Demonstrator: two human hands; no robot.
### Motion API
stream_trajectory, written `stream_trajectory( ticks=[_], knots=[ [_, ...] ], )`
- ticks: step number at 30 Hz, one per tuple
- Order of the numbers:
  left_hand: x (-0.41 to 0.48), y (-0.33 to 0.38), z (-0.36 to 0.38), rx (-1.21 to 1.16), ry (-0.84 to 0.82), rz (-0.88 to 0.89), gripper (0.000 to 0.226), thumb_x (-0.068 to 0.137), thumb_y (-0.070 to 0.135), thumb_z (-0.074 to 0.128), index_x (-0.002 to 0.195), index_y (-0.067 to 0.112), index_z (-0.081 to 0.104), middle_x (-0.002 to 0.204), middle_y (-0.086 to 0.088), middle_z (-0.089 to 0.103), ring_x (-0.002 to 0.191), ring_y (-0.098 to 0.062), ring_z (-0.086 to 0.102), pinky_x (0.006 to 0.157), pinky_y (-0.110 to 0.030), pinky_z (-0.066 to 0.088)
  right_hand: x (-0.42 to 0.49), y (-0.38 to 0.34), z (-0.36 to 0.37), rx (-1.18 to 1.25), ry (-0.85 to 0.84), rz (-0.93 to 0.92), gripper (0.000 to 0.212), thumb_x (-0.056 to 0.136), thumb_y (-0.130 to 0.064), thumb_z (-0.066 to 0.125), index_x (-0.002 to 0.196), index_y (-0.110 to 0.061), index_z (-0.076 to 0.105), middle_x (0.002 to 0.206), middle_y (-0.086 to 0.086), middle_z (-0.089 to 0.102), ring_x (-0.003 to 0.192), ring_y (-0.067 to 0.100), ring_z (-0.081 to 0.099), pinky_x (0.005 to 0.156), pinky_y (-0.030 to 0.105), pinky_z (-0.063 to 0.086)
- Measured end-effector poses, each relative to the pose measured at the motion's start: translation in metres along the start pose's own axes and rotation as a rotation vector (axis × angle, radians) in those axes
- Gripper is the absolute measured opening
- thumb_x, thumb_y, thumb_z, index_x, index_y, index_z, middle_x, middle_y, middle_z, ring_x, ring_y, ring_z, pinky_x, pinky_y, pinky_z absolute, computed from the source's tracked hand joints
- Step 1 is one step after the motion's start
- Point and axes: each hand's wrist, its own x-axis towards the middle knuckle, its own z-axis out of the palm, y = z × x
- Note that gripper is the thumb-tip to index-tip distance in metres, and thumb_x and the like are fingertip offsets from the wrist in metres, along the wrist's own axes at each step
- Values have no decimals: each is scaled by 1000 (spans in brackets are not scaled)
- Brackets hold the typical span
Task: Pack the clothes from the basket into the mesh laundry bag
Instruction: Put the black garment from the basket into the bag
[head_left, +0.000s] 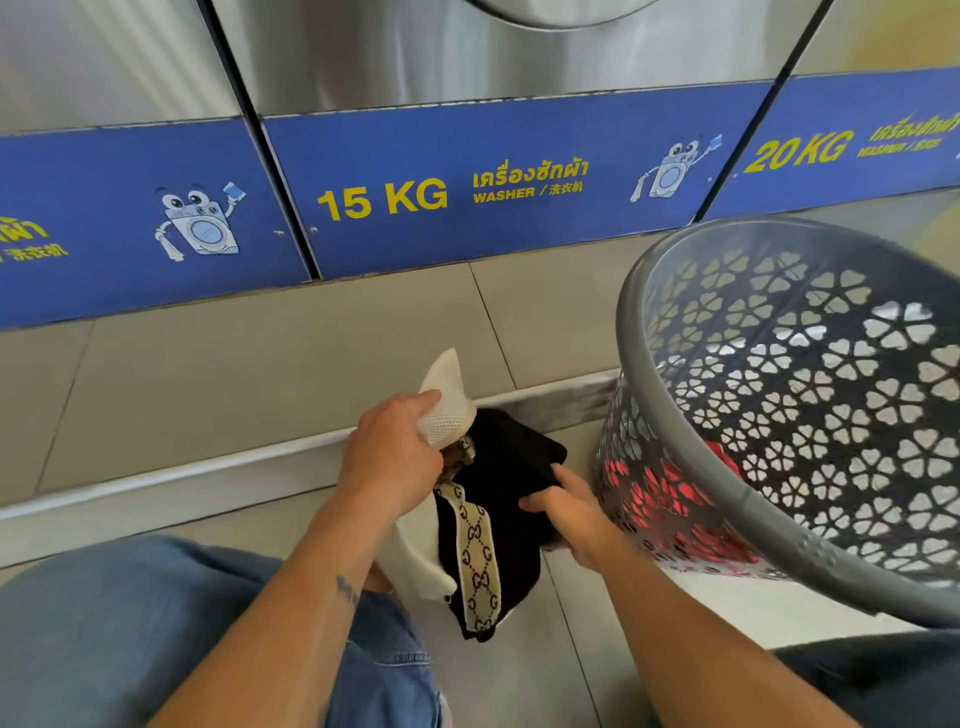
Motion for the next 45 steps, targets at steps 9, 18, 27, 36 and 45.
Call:
stream_trajectory(
  ticks=[9, 18, 27, 36, 45],
  knots=[
    [4, 2, -2, -138, 58, -65, 54, 91, 3, 47, 136, 30, 55, 145, -6, 49, 123, -29, 54, 105, -33, 43, -37, -54, 42, -81, 8, -511, 40, 79, 4, 62, 101, -29, 68, 89, -1, 74, 82, 12, 72, 69, 33, 62],
    [-15, -4, -23, -293, 19, 49, 57, 89, -4, 45, 124, 36, 65, 139, 5, 55, 69, 5, 49, 58, 2, 39, -34, -16, 91, -1091, -135, -631, 55, 84, -37, 40, 138, -30, 49, 134, 6, 63, 123, 38, 53, 105, 57, 38],
    [-37, -32, -34, -192, 46, -9, 49, 93, 1, 47, 131, 30, 61, 126, -2, 64, 40, -2, 49, 45, -15, 42, -58, -49, 93, -917, -207, -501, 49, 94, -26, 48, 142, -24, 50, 139, 9, 58, 127, 34, 53, 103, 43, 45],
    [-39, -29, -33, -112, 27, -17, 65, 84, 0, 51, 144, 23, 46, 148, 0, 45, 135, -20, 42, 103, -20, 30, -80, -21, 80, -1099, -231, -361, 122, 68, -48, 81, 157, -41, -3, 153, 10, 24, 139, 39, 33, 110, 52, 42],
    [-53, -22, -37, -186, -32, 79, 65, 85, -1, 52, 142, 29, 48, 147, 2, 47, 130, -19, 48, 107, -37, 43, -75, 17, 91, -1037, 106, -414, 85, 78, -26, 66, 150, -26, 22, 133, 16, 51, 113, 41, 58, 84, 44, 55]
  ],
)
